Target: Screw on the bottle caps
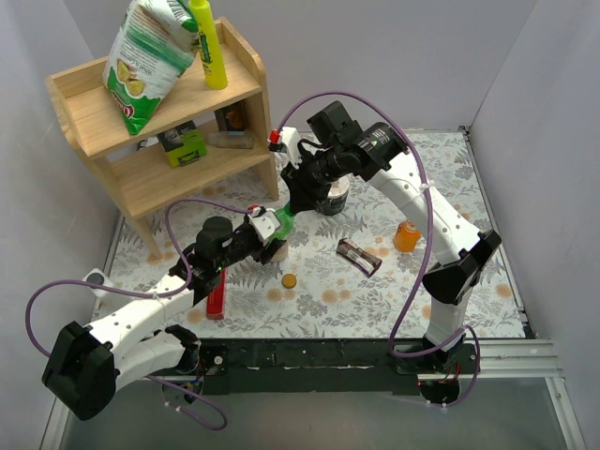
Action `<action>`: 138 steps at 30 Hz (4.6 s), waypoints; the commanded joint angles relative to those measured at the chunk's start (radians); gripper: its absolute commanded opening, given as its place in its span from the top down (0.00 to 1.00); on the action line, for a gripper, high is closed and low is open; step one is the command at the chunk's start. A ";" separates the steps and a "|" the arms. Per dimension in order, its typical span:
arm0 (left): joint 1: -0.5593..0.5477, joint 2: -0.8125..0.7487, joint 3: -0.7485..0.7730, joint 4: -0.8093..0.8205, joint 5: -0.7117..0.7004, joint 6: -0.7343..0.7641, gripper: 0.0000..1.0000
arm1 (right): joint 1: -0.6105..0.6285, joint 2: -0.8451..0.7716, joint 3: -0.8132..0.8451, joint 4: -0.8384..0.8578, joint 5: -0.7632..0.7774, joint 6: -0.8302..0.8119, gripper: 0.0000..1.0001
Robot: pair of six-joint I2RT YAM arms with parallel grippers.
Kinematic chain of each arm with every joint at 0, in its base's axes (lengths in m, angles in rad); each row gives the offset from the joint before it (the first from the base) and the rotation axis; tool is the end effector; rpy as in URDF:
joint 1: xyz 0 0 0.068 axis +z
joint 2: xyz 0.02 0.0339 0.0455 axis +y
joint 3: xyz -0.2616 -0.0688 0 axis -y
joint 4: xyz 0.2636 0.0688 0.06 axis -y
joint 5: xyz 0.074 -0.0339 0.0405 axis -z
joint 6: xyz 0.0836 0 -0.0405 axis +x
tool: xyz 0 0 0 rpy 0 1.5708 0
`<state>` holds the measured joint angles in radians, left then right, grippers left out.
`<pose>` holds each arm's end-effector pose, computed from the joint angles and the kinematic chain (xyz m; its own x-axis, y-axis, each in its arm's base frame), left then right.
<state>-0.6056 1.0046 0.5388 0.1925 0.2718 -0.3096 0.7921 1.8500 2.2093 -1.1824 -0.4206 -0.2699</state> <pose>0.2264 -0.1841 0.2278 -0.4432 -0.0501 -0.8950 0.6571 0.6610 -0.3624 0.2707 0.3229 0.4036 -0.2711 -0.6213 -0.7352 -0.9515 0.2883 0.1073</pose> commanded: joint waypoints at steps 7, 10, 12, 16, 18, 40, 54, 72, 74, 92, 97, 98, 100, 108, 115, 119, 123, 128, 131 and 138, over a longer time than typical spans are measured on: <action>-0.002 -0.057 0.065 0.064 0.015 -0.043 1.00 | 0.018 -0.052 -0.005 -0.069 -0.099 -0.125 0.31; -0.002 -0.060 0.064 0.029 0.023 -0.042 1.00 | 0.018 -0.113 -0.058 -0.056 -0.098 -0.215 0.10; -0.002 -0.067 0.061 0.022 0.044 -0.039 1.00 | 0.018 -0.153 -0.112 -0.043 -0.063 -0.241 0.09; 0.000 -0.066 0.070 0.007 0.070 -0.042 1.00 | 0.015 -0.251 -0.226 -0.031 -0.015 -0.291 0.08; 0.001 -0.066 0.084 -0.011 0.092 -0.039 1.00 | 0.009 -0.281 -0.284 -0.029 0.034 -0.322 0.08; 0.001 -0.004 0.302 -0.443 0.438 0.277 1.00 | -0.024 -0.548 -0.459 0.115 -0.282 -1.051 0.25; 0.000 0.017 0.317 -0.444 0.443 0.285 1.00 | 0.024 -0.457 -0.404 0.010 -0.285 -1.129 0.34; 0.000 0.023 0.320 -0.435 0.437 0.288 1.00 | 0.039 -0.410 -0.398 -0.028 -0.248 -1.160 0.52; 0.000 0.022 0.322 -0.433 0.437 0.288 1.00 | 0.041 -0.407 -0.399 -0.016 -0.238 -1.152 0.57; -0.005 0.048 0.317 -0.203 0.208 0.179 1.00 | 0.030 -0.005 0.054 -0.071 -0.205 -0.292 0.78; -0.017 0.049 0.302 -0.143 0.092 0.164 1.00 | -0.008 0.084 0.112 -0.077 -0.243 -0.030 0.99; -0.019 0.049 0.302 -0.142 0.077 0.164 1.00 | -0.013 0.075 0.095 -0.059 -0.257 0.004 0.99; -0.020 0.051 0.299 -0.133 0.038 0.159 1.00 | -0.020 0.063 0.043 -0.019 -0.257 0.047 0.99; -0.022 0.049 0.294 -0.186 0.001 0.147 1.00 | -0.043 0.037 0.098 -0.006 -0.196 0.038 0.62; -0.020 0.034 0.339 -0.445 0.161 0.142 1.00 | -0.070 -0.271 -0.110 0.131 -0.239 -0.239 0.10; -0.020 0.048 0.418 -0.605 0.263 0.190 1.00 | -0.070 -0.523 -0.396 0.283 -0.216 -0.395 0.03; -0.020 0.080 0.492 -0.787 0.368 0.292 1.00 | -0.068 -0.560 -0.442 0.227 -0.237 -0.609 0.12; -0.020 0.118 0.543 -0.887 0.418 0.464 1.00 | -0.056 -0.505 -0.398 0.129 -0.270 -0.791 0.30; -0.020 0.140 0.567 -0.898 0.422 0.487 1.00 | -0.051 -0.477 -0.375 0.080 -0.285 -0.886 0.32; -0.020 0.167 0.596 -0.895 0.431 0.478 1.00 | -0.019 -0.454 -0.359 -0.008 -0.290 -1.048 0.33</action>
<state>-0.6239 1.1824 1.0889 -0.6853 0.6601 0.1429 0.7475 1.4315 1.8091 -1.1110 -0.6769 -1.1690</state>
